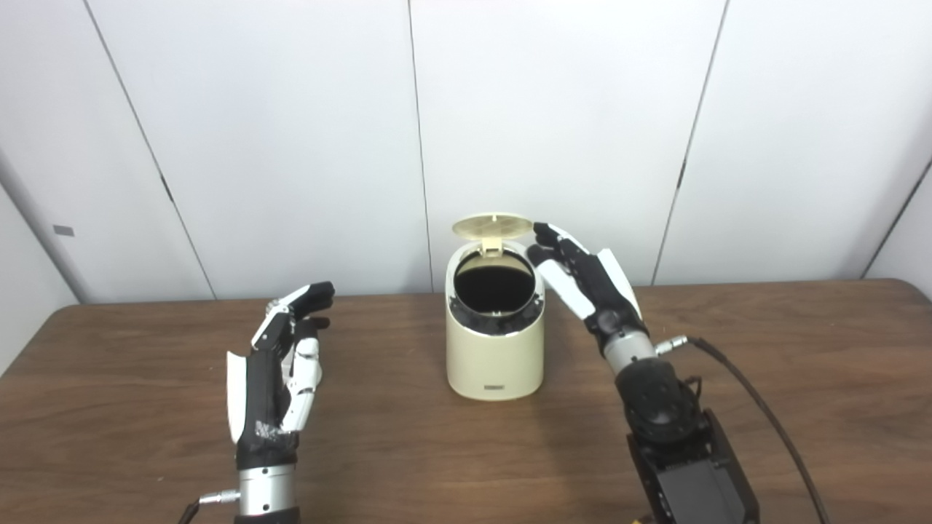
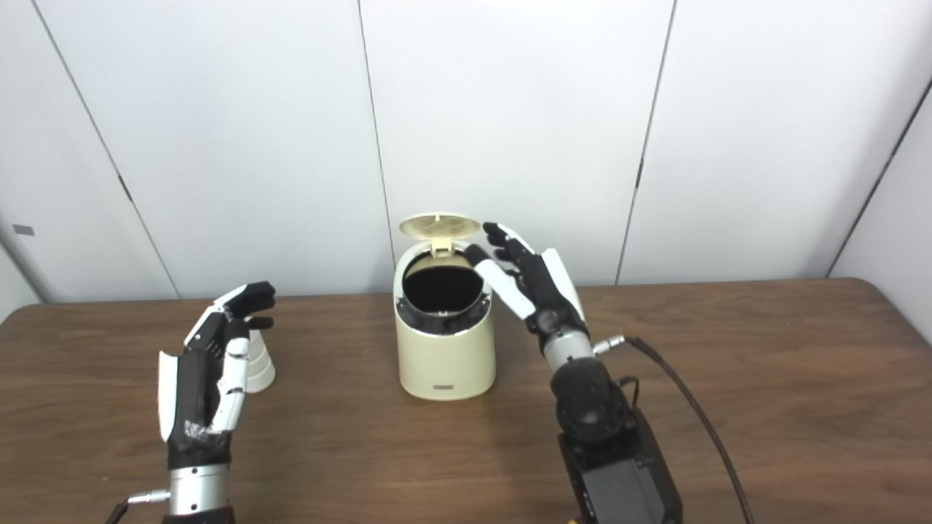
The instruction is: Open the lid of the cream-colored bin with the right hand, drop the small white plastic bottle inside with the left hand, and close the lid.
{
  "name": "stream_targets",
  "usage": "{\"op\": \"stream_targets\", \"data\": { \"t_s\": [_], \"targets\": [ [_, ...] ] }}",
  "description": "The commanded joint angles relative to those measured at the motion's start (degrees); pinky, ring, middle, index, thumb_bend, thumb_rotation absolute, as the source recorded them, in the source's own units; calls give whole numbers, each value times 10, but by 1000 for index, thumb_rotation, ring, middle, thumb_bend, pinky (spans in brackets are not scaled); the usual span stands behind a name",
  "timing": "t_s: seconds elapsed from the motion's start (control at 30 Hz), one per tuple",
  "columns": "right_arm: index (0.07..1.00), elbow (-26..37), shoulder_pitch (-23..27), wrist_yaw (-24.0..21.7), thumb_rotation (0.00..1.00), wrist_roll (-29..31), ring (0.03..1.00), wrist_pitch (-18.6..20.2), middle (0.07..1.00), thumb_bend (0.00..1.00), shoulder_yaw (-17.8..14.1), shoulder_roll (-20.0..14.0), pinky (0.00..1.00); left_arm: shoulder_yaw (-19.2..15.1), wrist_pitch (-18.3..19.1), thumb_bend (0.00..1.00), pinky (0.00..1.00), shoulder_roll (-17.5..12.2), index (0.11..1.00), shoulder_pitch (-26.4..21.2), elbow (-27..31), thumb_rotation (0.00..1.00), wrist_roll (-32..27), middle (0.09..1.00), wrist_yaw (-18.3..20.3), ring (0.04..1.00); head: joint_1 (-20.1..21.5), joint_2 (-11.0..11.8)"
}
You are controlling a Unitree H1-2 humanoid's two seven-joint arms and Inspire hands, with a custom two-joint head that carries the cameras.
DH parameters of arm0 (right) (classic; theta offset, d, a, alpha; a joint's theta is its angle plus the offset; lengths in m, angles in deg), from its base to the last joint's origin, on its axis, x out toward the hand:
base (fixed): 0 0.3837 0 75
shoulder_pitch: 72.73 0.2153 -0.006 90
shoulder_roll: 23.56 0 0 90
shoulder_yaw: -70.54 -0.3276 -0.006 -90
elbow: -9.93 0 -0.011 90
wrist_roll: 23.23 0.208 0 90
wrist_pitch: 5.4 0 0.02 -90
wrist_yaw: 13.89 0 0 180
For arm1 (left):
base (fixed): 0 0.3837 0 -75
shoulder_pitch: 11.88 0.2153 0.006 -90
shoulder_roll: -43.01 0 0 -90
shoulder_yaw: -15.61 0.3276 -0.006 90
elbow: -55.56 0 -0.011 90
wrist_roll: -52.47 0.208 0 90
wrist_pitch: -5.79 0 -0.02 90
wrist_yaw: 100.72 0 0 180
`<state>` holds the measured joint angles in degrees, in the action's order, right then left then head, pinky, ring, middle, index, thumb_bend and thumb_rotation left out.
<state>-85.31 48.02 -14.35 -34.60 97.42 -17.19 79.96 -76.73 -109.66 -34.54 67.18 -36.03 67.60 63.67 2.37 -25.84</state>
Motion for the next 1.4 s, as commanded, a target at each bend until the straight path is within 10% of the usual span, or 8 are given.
{"op": "stream_targets", "data": {
  "t_s": [0.0, 0.1, 0.37, 0.5, 0.9, 1.13, 1.37],
  "targets": [
    [865, 6, 21, -8, 977, 48, 863, -58, 872, 985, -17, 6, 803, 0, -14, 238, 647, -7, 741, -18, 16, 815, 4, 748, -6, 731, 1, -1],
    [863, 0, 15, -6, 956, 73, 866, -88, 865, 1000, -25, 7, 814, -1, -14, 241, 646, -7, 742, -18, 15, 816, 6, 747, -7, 729, 0, 0],
    [873, 38, -13, 16, 887, 34, 856, -106, 868, 1000, -16, -6, 780, -32, 12, 510, 629, 2, 738, -22, 18, 415, 99, 744, -53, 733, -1, -2],
    [862, 66, -36, 24, 876, 23, 855, -131, 864, 976, -17, -13, 773, -62, 50, 698, 841, 0, 826, -35, 19, 329, 185, 838, -117, 869, -1, -2],
    [873, 92, -112, 39, 863, 8, 877, -168, 882, 978, -25, -36, 825, -88, 166, 936, 940, -23, 901, -47, 29, 397, 190, 958, -132, 995, -7, 4],
    [878, 80, -137, 40, 878, 14, 891, -191, 897, 979, -35, -49, 842, -77, 299, 1000, 808, -38, 938, -56, 46, 533, 200, 1000, -70, 989, -8, 7],
    [884, 70, -147, 41, 877, 20, 889, -209, 895, 978, -41, -55, 845, -64, 351, 1000, 790, -56, 917, -79, 17, 505, 174, 979, -41, 971, -18, 9]
  ]
}}
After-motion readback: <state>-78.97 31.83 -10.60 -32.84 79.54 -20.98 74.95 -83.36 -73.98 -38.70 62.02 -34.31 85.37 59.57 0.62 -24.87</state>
